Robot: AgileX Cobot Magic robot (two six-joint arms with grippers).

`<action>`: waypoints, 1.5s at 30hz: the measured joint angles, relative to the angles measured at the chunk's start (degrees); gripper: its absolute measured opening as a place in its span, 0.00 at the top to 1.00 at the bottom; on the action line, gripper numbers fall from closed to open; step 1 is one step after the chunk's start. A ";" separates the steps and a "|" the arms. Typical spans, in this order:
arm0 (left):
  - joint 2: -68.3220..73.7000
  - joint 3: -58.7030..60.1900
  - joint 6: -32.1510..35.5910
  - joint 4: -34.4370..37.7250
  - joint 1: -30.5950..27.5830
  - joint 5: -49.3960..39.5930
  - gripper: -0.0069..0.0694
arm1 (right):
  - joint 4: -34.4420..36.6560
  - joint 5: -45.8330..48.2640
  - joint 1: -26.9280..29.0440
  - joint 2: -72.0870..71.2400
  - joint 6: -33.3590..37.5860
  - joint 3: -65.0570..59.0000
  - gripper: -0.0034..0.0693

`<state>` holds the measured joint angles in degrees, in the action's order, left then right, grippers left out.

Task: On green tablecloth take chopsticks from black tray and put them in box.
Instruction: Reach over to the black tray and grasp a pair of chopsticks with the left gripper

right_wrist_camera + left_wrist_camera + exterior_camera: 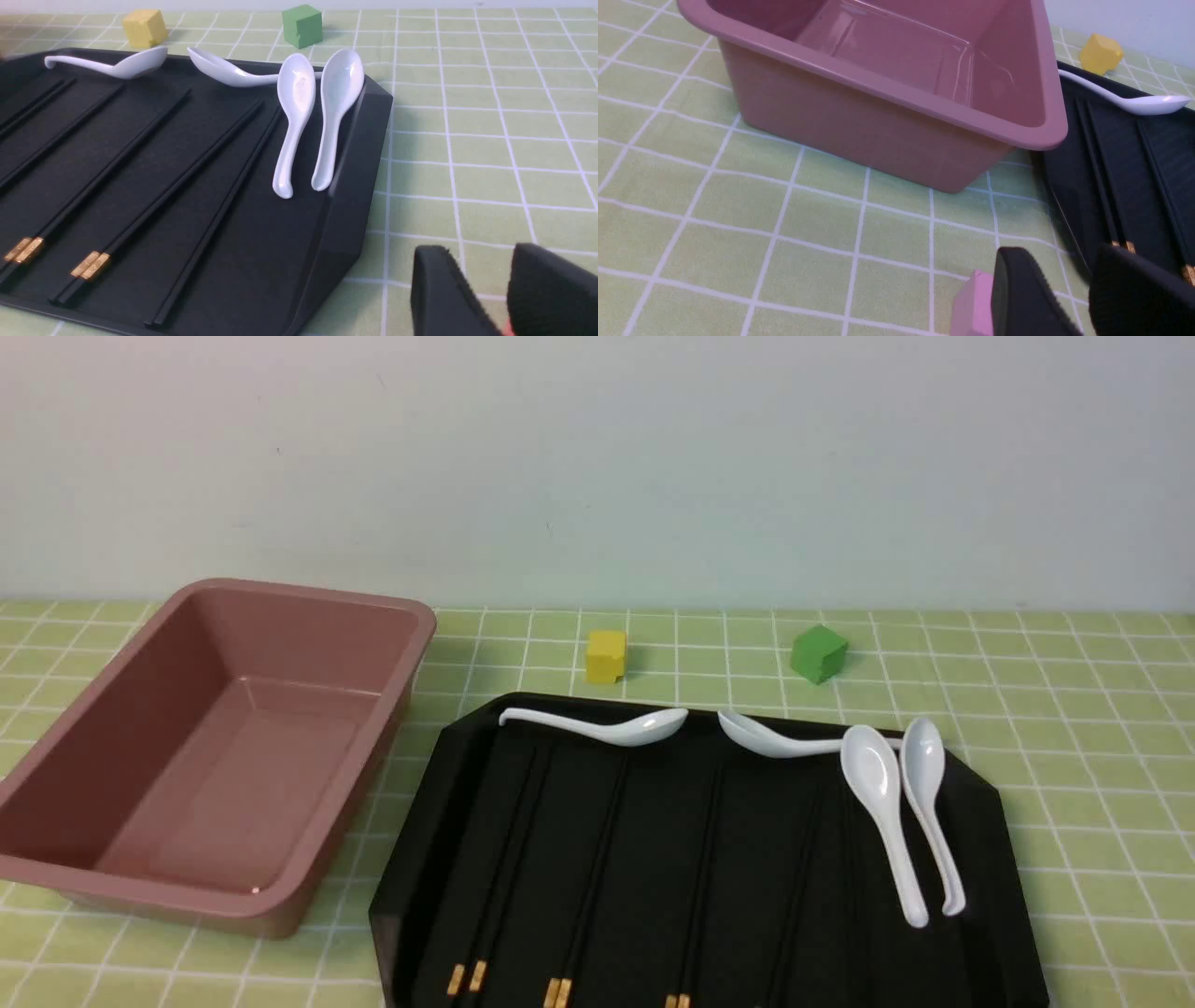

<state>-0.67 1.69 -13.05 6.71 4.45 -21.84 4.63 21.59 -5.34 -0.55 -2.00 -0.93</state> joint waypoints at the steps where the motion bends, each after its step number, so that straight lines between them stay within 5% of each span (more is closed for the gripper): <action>1: 0.00 0.00 0.00 0.00 0.00 0.00 0.60 | 0.00 0.00 0.00 0.00 0.00 0.00 0.62; 39: 0.00 0.00 0.00 0.04 0.00 0.28 0.60 | 0.00 0.00 0.00 0.00 0.00 0.00 0.62; 45: 0.00 0.00 -9.20 13.90 0.00 1.33 0.60 | 0.00 0.00 0.00 0.00 0.00 0.00 0.62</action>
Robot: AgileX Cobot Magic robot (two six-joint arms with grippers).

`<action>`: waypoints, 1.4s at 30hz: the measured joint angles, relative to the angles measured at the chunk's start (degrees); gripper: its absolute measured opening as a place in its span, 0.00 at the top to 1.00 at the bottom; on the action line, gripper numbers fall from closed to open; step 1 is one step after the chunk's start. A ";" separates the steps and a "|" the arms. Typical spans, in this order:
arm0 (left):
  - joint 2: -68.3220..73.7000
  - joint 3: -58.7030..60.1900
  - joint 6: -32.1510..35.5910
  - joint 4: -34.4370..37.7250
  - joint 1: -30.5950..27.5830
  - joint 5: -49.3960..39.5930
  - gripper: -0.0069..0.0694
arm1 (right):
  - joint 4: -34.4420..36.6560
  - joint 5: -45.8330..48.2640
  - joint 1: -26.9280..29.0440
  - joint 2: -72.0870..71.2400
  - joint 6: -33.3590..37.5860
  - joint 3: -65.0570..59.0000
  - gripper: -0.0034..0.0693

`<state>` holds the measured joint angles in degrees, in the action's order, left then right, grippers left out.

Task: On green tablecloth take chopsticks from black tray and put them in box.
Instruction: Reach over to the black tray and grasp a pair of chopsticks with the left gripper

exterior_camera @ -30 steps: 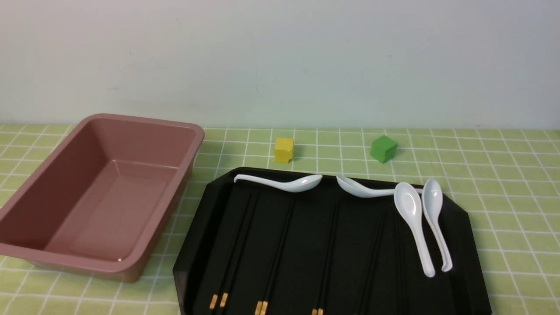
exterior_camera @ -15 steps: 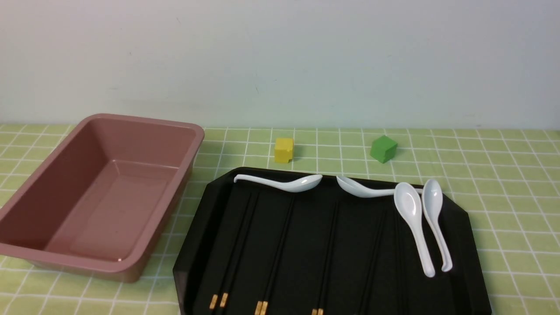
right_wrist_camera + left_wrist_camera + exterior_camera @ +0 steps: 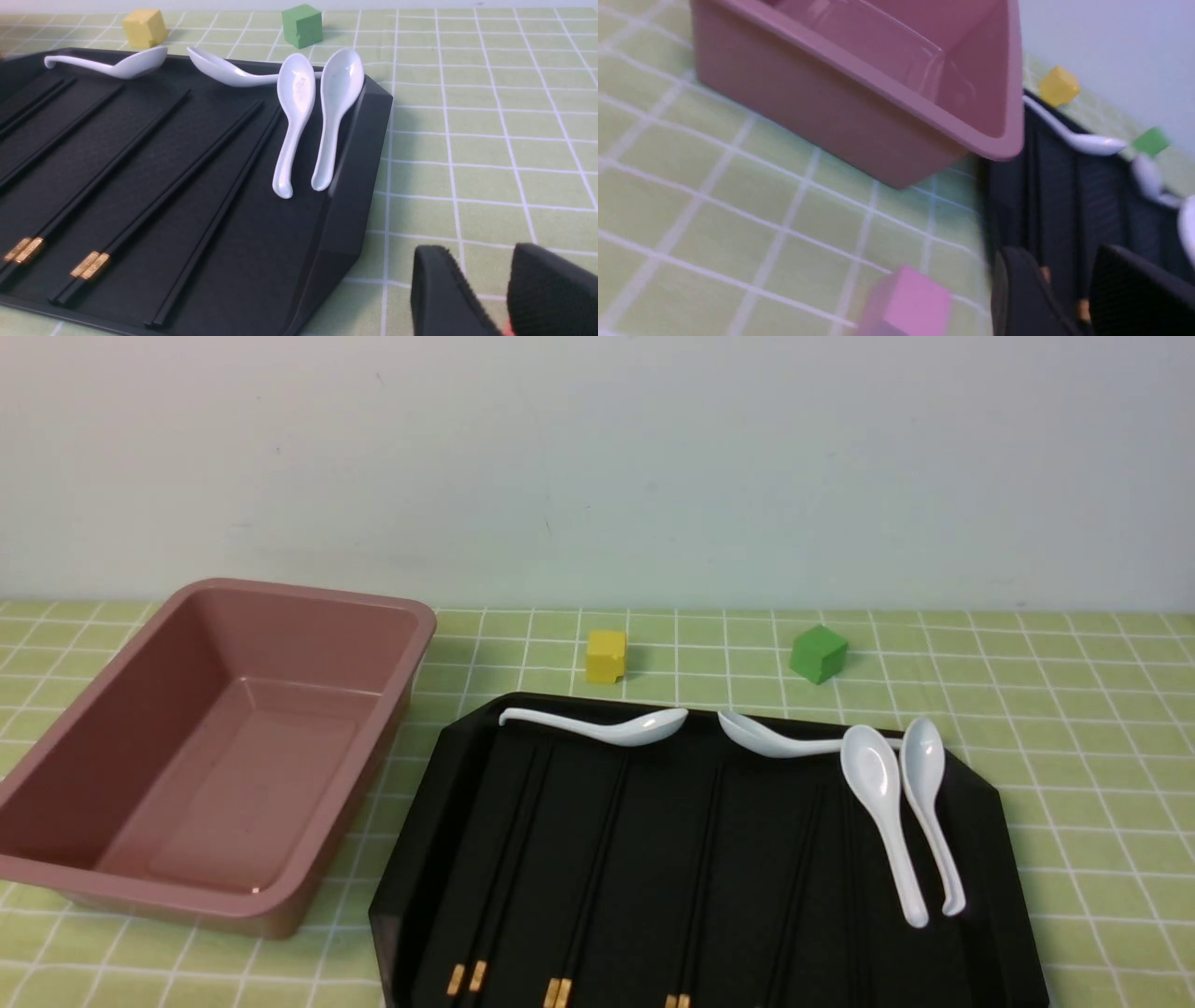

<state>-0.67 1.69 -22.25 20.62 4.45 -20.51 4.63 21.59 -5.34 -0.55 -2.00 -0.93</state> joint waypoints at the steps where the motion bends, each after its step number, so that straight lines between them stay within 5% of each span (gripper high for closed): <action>1: 0.00 0.00 -5.15 7.89 0.00 0.17 0.60 | 0.00 0.00 0.00 0.00 0.00 0.00 0.62; 6: 0.00 0.00 -12.95 23.11 0.00 0.93 0.60 | 0.00 0.00 0.00 0.00 0.00 0.00 0.62; 15: 0.00 -3.43 -10.93 29.47 0.00 5.66 0.62 | 0.00 0.00 0.00 0.00 0.00 0.00 0.62; 22: 9.07 -21.62 -1.64 20.41 0.00 -4.16 0.92 | 0.00 0.00 0.00 0.00 0.00 0.00 0.62; 28: 36.70 -35.63 -0.33 2.40 0.00 -35.55 0.93 | 0.00 0.00 0.00 0.00 0.00 0.00 0.62; 31: 49.20 -41.11 1.51 -2.68 0.00 -43.69 0.93 | 0.00 0.00 0.00 0.00 0.00 0.00 0.62; 38: 66.05 -47.90 2.54 -1.10 0.69 -40.28 0.93 | 0.00 0.00 0.00 0.00 0.00 0.00 0.62; 42: 69.30 -51.02 0.49 -0.24 7.84 -35.93 0.93 | 0.00 0.00 0.00 0.00 0.00 0.00 0.62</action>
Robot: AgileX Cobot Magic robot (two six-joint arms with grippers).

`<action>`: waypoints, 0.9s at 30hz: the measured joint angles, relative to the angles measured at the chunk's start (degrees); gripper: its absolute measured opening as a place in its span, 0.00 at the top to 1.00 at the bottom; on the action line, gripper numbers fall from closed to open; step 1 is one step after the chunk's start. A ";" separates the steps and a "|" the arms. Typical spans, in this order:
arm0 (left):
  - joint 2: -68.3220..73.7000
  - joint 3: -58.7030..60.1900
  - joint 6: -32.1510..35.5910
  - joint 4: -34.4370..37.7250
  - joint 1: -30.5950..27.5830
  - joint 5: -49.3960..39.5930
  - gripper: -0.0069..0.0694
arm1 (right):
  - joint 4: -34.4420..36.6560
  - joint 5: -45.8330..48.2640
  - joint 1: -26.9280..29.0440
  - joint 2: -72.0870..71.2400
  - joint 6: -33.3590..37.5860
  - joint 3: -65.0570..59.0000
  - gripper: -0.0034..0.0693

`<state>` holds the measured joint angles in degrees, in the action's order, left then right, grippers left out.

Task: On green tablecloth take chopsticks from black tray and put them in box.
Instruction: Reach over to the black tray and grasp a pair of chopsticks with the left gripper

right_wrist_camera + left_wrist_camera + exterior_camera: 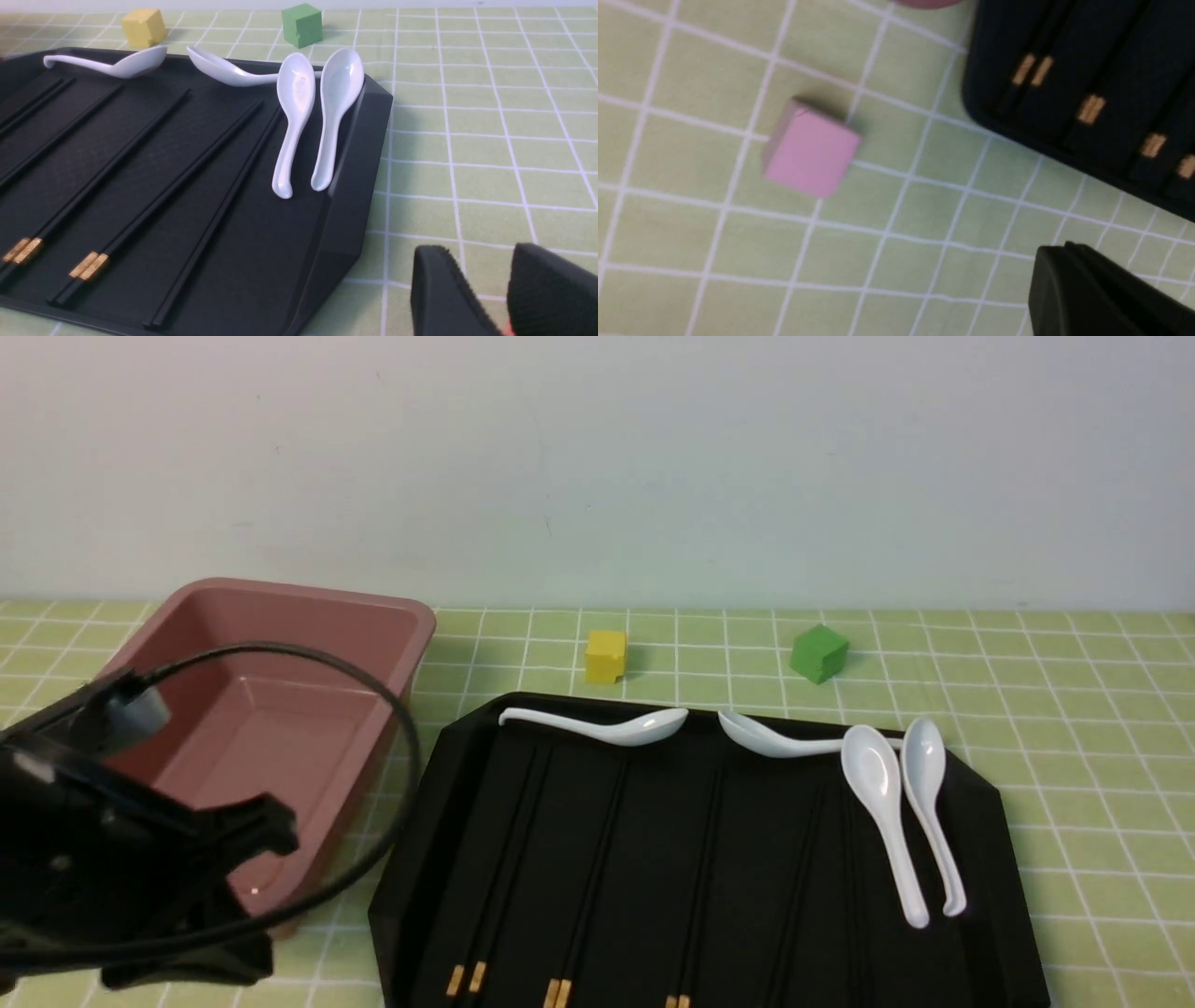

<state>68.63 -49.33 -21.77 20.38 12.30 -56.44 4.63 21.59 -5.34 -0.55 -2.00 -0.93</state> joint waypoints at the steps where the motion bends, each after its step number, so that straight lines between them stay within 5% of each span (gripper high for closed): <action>1: 0.00 -0.18 0.00 -0.07 0.50 0.19 0.93 | 0.00 0.00 0.00 0.00 0.00 0.00 0.62; 5: 5.91 -5.53 -5.84 -5.49 11.42 3.22 0.92 | 0.00 0.00 0.00 0.00 0.00 0.00 0.62; 10: 16.11 -11.94 -10.59 -14.81 17.67 2.80 0.85 | 0.00 0.00 0.00 0.00 0.00 0.00 0.62; 21: 33.57 -19.79 -12.04 -20.98 18.98 4.73 0.49 | 0.00 0.00 0.00 0.00 0.00 0.00 0.62; 27: 37.54 -19.92 -12.04 -21.00 18.98 9.09 0.46 | 0.00 0.00 0.00 0.00 0.00 0.00 0.62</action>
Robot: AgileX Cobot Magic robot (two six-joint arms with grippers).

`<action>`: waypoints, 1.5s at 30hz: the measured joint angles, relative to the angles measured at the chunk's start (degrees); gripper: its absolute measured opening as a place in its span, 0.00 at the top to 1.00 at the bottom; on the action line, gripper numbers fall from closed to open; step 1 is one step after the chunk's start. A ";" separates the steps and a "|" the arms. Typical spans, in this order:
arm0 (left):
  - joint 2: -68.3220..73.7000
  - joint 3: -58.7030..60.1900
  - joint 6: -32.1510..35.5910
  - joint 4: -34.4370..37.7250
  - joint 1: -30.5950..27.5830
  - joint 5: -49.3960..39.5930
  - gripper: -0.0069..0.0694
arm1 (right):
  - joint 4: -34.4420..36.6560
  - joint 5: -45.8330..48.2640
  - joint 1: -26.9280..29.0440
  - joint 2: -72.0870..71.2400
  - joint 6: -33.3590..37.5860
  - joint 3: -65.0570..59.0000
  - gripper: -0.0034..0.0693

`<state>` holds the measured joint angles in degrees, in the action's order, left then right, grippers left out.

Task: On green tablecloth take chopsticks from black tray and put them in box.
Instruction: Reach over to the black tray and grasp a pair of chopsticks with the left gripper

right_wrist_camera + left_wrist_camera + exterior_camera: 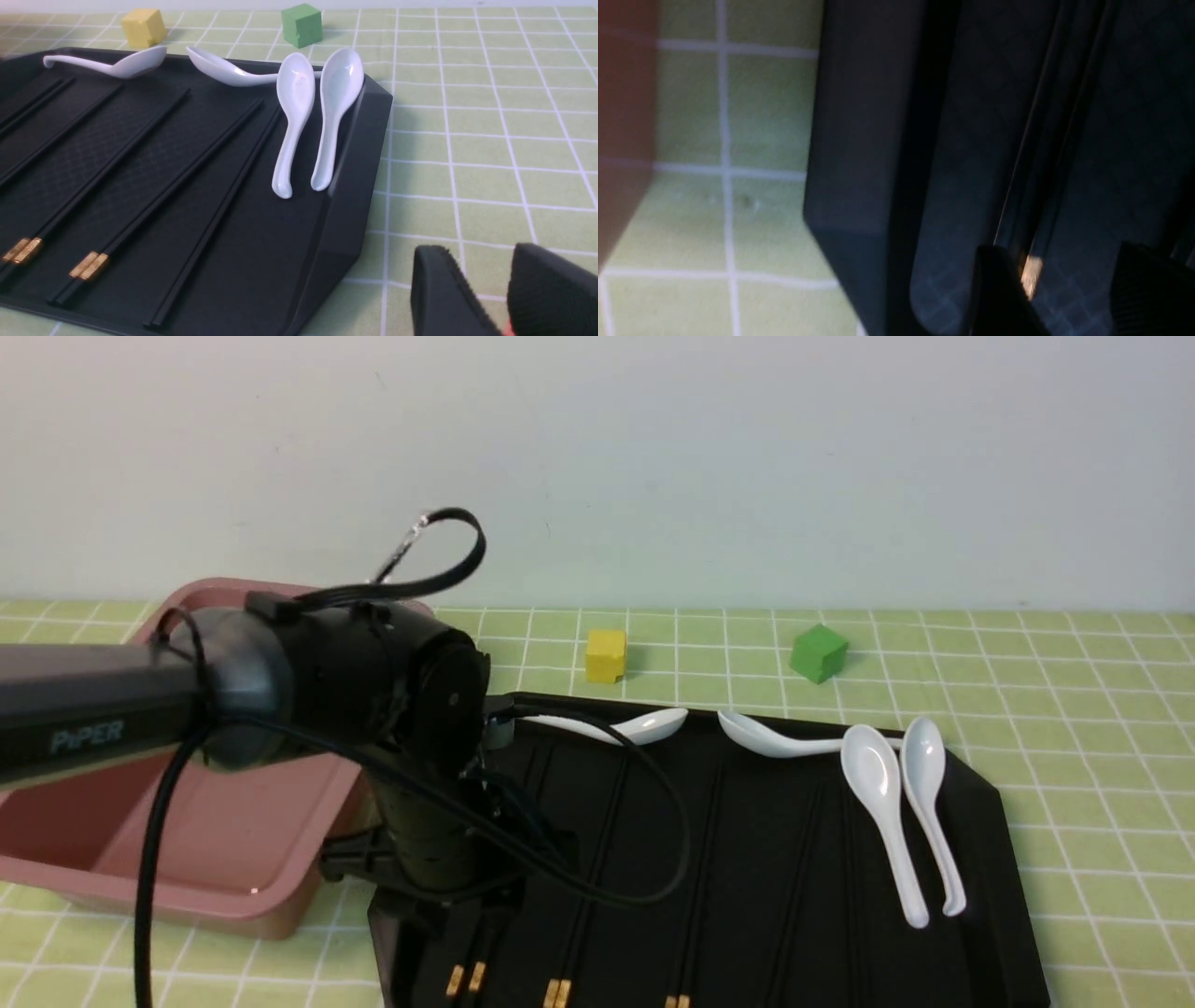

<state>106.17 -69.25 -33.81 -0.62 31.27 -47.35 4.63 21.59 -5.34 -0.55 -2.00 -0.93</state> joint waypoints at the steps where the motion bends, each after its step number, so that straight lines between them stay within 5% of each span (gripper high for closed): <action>1: 0.22 0.00 0.00 0.00 0.00 0.17 0.46 | 0.00 0.00 0.00 0.00 0.00 0.00 0.62; 21: 5.13 -0.49 0.00 -1.21 0.00 6.25 0.47 | 0.00 0.00 0.00 0.00 0.00 0.00 0.62; 30: 5.22 -0.49 -0.11 -2.14 0.00 6.38 0.77 | 0.00 0.00 0.00 0.00 0.00 0.00 0.62; 45: -5.91 -4.31 -0.47 -0.37 -0.06 1.03 0.77 | 0.00 0.00 0.00 0.00 0.00 0.00 0.62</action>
<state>100.26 -73.56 -34.28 -0.99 31.22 -46.32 4.63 21.59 -5.34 -0.55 -2.00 -0.93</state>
